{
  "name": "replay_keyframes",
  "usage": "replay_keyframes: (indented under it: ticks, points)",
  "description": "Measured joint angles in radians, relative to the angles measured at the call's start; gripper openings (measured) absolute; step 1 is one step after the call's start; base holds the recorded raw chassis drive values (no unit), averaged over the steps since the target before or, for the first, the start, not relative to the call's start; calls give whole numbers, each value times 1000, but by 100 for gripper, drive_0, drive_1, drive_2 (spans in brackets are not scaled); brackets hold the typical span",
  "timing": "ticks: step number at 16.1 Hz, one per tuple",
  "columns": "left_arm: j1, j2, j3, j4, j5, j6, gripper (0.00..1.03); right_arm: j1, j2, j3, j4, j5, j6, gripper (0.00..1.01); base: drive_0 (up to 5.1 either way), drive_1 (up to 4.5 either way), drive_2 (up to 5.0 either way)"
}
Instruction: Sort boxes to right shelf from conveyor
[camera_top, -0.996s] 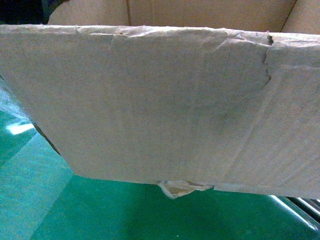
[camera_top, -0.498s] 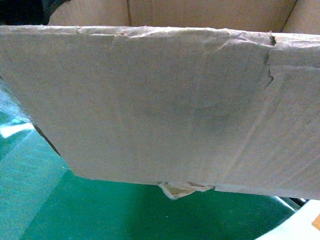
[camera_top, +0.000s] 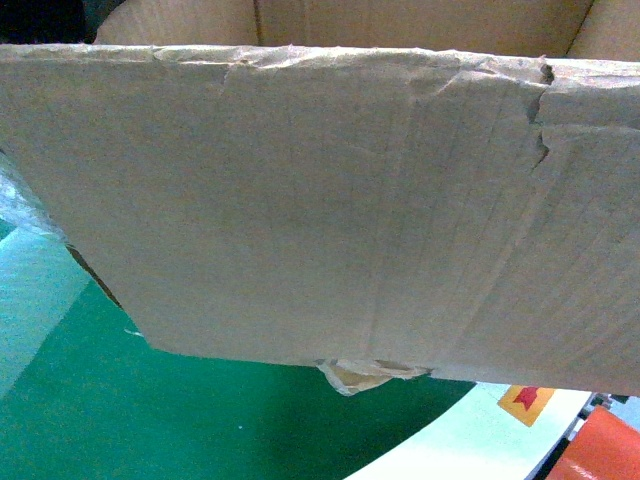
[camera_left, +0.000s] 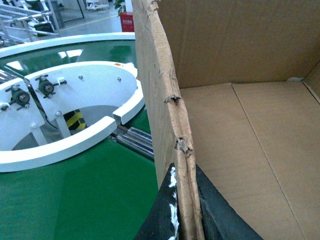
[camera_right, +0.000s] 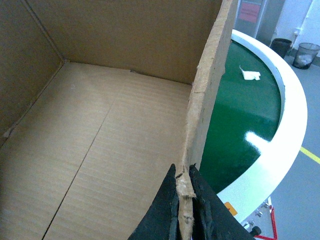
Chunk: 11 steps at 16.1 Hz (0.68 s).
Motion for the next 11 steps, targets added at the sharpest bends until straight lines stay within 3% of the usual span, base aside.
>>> replay_keyframes:
  ticks: [7,11]
  points:
    - [0,0,0,0,0,0,3,0,0,0,0,0,-1,3,-88,-88,-88]
    - [3,2,0,0,0,0,3,0,6,0,1,-3,-2,3,343,-493,-57]
